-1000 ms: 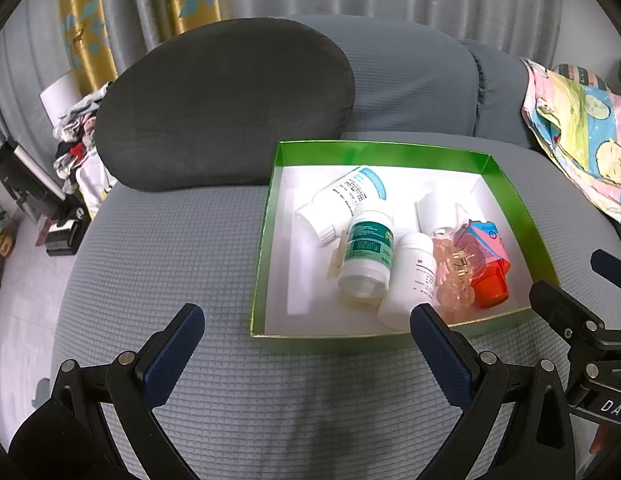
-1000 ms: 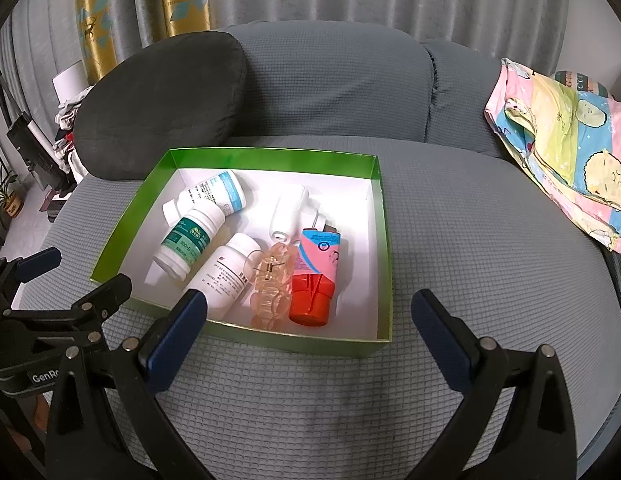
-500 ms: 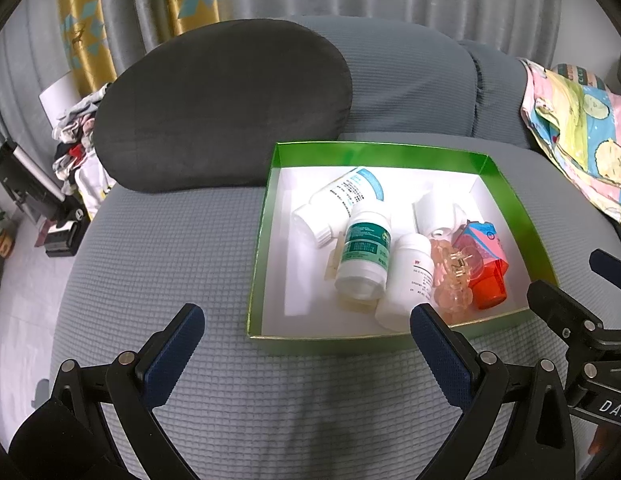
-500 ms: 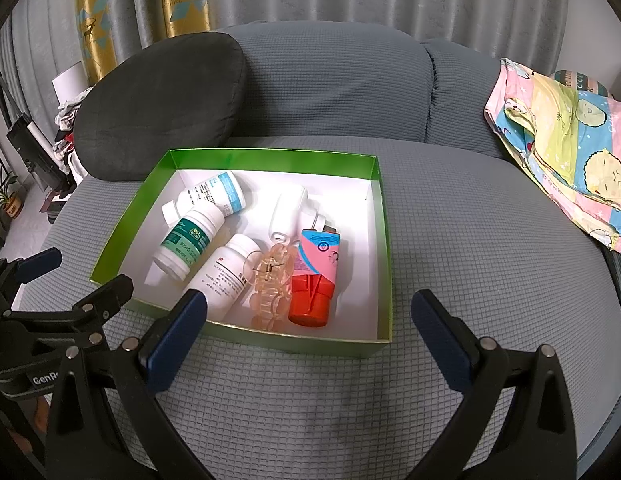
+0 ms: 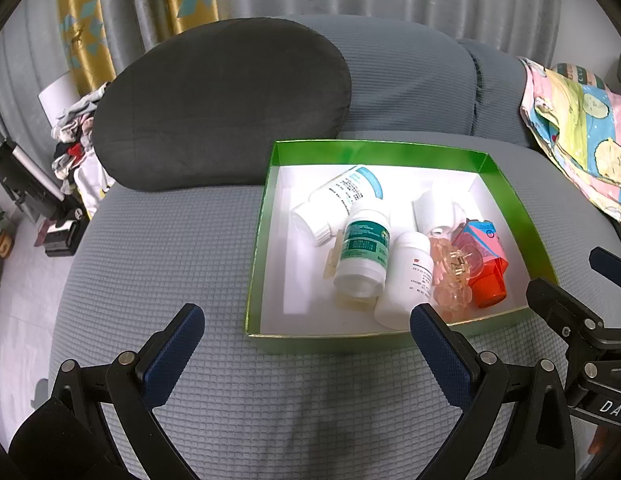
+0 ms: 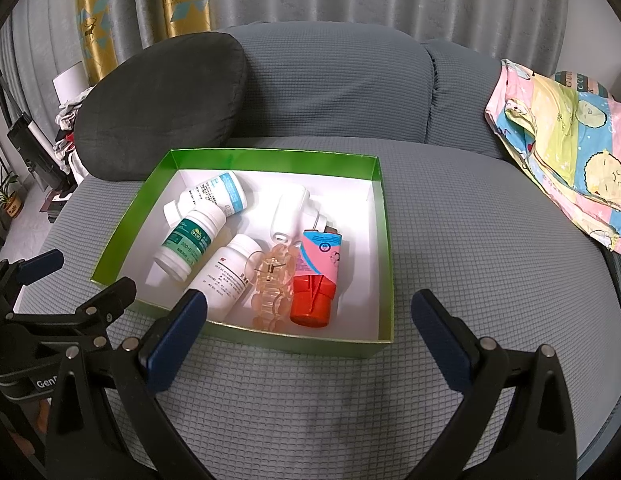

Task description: Organize rigid objects

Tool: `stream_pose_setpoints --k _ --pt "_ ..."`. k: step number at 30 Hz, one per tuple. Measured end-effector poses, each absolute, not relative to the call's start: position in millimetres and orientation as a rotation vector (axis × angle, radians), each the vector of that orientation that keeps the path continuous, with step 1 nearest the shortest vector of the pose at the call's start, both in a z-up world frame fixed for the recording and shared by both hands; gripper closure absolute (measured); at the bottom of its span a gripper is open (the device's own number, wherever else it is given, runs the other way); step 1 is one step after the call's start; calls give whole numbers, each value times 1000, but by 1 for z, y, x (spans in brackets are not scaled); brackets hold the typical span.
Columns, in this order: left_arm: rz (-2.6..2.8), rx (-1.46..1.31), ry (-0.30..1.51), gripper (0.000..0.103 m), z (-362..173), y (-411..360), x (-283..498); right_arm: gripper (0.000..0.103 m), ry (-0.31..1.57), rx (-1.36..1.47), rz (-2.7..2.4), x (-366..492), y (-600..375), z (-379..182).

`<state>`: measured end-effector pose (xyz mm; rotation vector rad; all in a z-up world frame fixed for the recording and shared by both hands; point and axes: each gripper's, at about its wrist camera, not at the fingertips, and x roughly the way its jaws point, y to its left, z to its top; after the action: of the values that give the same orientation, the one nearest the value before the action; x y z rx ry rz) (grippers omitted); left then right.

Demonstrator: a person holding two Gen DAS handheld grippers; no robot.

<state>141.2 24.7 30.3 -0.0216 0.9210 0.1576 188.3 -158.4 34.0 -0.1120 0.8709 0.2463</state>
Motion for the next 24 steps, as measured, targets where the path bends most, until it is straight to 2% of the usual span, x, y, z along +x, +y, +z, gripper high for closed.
stream_pose_setpoints --k 24 --pt "158 -19 922 1 31 25 141 1 871 -114 247 189 -158 35"
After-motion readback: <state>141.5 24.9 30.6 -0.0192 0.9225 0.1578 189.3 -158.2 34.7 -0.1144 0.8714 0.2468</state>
